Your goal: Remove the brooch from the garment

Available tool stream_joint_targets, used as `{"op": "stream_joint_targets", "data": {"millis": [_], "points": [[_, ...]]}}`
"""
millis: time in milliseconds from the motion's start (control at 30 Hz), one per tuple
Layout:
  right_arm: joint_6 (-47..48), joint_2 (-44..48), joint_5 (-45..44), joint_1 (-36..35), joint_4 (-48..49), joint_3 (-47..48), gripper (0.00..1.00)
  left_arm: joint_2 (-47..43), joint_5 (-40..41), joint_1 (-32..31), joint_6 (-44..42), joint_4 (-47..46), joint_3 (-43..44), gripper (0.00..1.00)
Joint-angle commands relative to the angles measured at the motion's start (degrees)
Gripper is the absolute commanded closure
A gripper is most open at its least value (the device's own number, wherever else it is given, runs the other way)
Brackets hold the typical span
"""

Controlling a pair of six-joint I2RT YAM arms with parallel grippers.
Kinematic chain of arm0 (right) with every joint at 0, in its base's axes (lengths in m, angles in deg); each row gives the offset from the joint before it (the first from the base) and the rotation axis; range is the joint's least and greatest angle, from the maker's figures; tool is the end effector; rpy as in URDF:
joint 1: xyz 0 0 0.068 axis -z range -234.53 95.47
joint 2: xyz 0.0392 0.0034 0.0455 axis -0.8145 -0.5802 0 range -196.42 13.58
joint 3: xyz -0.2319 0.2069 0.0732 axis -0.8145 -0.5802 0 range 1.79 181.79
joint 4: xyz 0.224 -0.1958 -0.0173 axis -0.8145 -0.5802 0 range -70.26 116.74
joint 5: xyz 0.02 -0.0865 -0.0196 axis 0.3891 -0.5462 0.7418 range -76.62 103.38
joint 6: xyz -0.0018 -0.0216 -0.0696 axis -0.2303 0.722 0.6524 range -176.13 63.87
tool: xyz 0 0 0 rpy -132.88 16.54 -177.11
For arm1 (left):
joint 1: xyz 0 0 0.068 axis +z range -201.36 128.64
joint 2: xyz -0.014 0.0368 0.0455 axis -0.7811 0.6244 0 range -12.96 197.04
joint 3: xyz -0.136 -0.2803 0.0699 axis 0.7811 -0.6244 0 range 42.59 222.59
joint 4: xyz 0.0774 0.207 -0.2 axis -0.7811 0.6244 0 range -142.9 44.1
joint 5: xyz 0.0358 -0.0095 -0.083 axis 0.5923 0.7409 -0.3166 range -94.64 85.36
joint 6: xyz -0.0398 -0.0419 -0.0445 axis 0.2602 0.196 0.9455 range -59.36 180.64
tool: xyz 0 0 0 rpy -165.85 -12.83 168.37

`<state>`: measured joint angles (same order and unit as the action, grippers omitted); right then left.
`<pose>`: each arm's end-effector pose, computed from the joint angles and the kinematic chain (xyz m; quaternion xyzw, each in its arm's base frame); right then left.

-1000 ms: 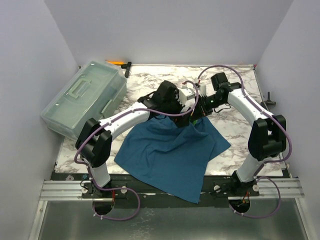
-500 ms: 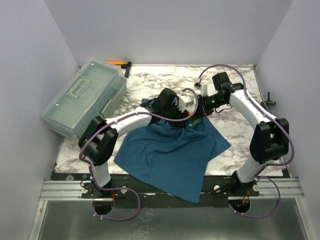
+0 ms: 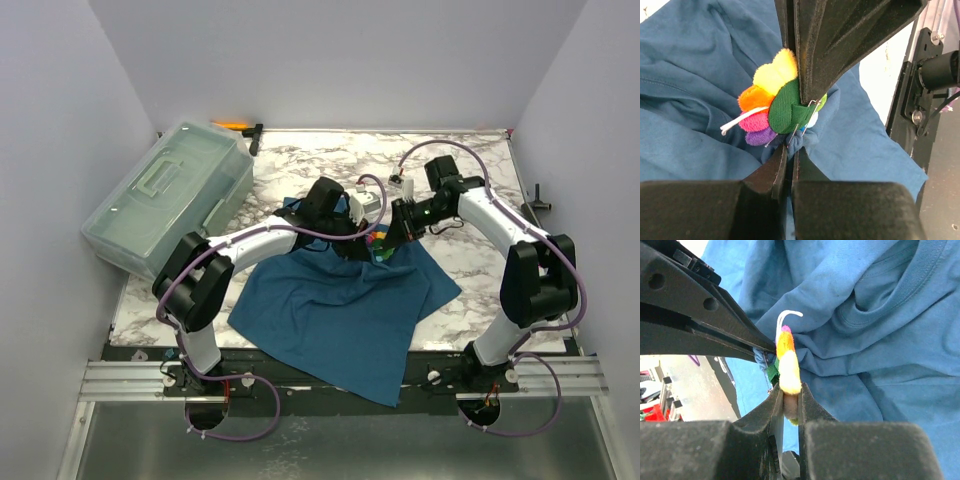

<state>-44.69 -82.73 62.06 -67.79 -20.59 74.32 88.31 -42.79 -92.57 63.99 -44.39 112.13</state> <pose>0.3545 0.1303 0.2561 -0.2582 0.8635 0.4089 0.1431 0.3114 -0.3224 0.2424 0.4082 0.7664 -0.4251 0.2555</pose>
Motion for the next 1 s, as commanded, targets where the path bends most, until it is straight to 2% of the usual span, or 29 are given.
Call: {"op": "stream_joint_targets", "data": {"millis": [0, 233, 300, 333, 367, 467, 533, 600, 633, 767, 967], "points": [[1.38, -0.97, 5.57, -0.81, 1.95, -2.04, 0.99, -0.74, -4.43, 0.25, 3.12, -7.61, -0.33, 1.00], [0.99, -4.18, 12.62, -1.07, 4.82, -2.15, 0.99, 1.66, -7.48, 0.43, 8.09, -12.29, -2.23, 0.99], [1.88, -5.15, 13.22, -1.07, 3.76, -1.49, 1.00, 1.98, -8.05, 0.97, 9.47, -12.96, -2.58, 0.95], [2.41, -5.44, 13.40, -1.04, 3.14, -1.31, 0.99, 1.95, -8.09, 1.44, 9.88, -13.17, -2.80, 0.90], [2.83, -5.80, 13.11, -1.04, 2.55, -1.18, 0.99, 1.64, -7.93, 1.81, 10.00, -13.23, -3.02, 0.82], [4.15, -7.09, 12.26, -1.02, 1.53, -1.64, 0.99, -0.31, -7.32, 3.56, 9.73, -12.78, -4.59, 0.46], [4.65, -8.51, 12.08, -1.07, 0.93, -1.94, 1.00, -2.10, -6.61, 4.39, 7.00, -10.11, -5.00, 0.32], [5.25, -9.85, 12.56, -1.00, 0.29, -2.00, 0.99, -3.40, -6.56, 4.91, 3.10, -5.63, -4.49, 0.24], [5.44, -10.39, 12.75, -1.07, 0.14, -1.94, 0.99, -3.60, -7.02, 5.25, 1.54, -3.31, -4.17, 0.16], [6.55, -11.80, 13.78, -1.06, -0.80, -1.13, 0.99, -4.59, -8.49, 6.23, -5.81, 0.76, -4.35, 0.10], [8.09, -12.61, 15.08, -1.24, -2.57, -0.15, 0.99, -3.50, -9.20, 6.27, -16.61, 3.11, -3.72, 0.08]]}}
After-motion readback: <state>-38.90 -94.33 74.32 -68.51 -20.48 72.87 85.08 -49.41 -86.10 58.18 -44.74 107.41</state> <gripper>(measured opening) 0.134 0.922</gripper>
